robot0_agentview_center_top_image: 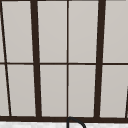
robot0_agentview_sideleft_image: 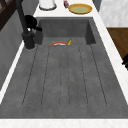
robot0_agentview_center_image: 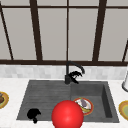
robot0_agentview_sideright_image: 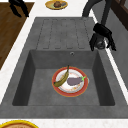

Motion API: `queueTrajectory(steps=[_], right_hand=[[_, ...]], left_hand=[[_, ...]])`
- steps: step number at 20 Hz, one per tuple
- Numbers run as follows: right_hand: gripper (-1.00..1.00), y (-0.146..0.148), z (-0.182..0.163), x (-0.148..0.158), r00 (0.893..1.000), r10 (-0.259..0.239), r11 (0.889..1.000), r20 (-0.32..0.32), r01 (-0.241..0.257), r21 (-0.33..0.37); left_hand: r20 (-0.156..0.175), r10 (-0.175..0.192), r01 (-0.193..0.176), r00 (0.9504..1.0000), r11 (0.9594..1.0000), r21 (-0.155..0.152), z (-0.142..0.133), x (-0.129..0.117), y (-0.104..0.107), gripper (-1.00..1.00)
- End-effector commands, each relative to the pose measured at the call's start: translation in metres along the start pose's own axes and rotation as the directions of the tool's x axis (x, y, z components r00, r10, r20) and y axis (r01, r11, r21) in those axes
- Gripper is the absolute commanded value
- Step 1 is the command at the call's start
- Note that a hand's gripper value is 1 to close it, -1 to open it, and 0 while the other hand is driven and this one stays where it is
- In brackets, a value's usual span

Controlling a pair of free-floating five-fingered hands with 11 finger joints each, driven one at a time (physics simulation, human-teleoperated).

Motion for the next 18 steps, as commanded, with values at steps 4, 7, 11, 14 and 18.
queueTrajectory(steps=[4, 7, 11, 14, 18], right_hand=[[-1.00, -0.001, -0.008, 0.010, 0.982, -0.130, 0.991, 0.137, 0.123, 0.058], [-1.00, 0.003, -0.007, 0.008, 0.967, -0.167, 0.984, 0.194, 0.150, 0.100], [-1.00, -0.001, -0.013, 0.001, 0.958, -0.189, 0.979, 0.216, 0.169, 0.111], [-1.00, -0.011, -0.026, 0.007, 0.943, -0.204, 0.974, 0.262, 0.169, 0.147], [-1.00, -0.002, -0.025, 0.013, 0.939, -0.211, 0.973, 0.271, 0.175, 0.149]], left_hand=[[0.000, 0.000, 0.000, 1.0000, 1.0000, 0.000, 0.000, 0.000, 0.000, 0.00], [0.000, 0.000, 0.000, 1.0000, 1.0000, 0.000, 0.000, 0.000, 0.000, 0.00], [0.000, 0.000, 0.000, 1.0000, 1.0000, 0.000, 0.000, 0.000, 0.000, 0.00], [0.000, 0.000, 0.000, 1.0000, 1.0000, 0.000, 0.000, 0.000, 0.000, 0.00], [0.000, 0.000, 0.000, 1.0000, 1.0000, 0.000, 0.000, 0.000, 0.000, 0.00]])
